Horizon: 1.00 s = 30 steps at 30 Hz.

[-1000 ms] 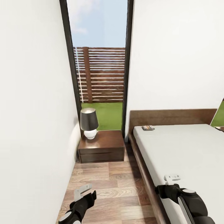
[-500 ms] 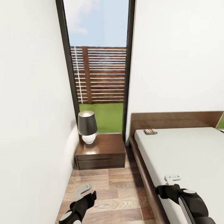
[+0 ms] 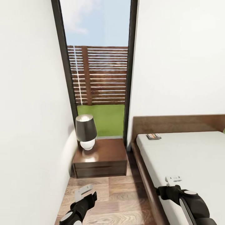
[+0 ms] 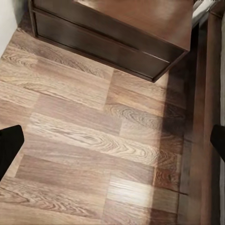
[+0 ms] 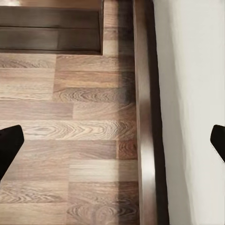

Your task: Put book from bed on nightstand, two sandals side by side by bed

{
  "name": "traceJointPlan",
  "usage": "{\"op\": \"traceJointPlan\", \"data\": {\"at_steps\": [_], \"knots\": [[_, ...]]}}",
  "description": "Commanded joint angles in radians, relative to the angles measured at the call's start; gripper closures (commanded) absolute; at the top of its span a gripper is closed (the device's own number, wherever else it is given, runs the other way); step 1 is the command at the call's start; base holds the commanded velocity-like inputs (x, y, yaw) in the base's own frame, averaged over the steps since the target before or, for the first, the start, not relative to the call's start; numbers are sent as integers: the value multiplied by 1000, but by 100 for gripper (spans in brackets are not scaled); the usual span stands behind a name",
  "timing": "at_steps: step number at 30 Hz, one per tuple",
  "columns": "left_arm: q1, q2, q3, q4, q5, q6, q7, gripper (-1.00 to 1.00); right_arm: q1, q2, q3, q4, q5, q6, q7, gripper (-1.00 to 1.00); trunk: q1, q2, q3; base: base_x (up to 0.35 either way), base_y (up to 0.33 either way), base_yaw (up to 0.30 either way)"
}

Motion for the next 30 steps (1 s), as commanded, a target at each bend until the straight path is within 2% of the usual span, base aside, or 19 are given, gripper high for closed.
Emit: {"op": "traceJointPlan", "data": {"at_steps": [1,30], "knots": [[-1,0,-1,-2,9,2,8,-100,-1,0,-1,-1,7,4,8,-100,1,-1,-1,335,0,0],[-1,0,-1,0,9,1,8,-100,-4,6,-1,-4,7,8,9,-100,1,-1,-1,336,0,0]]}}
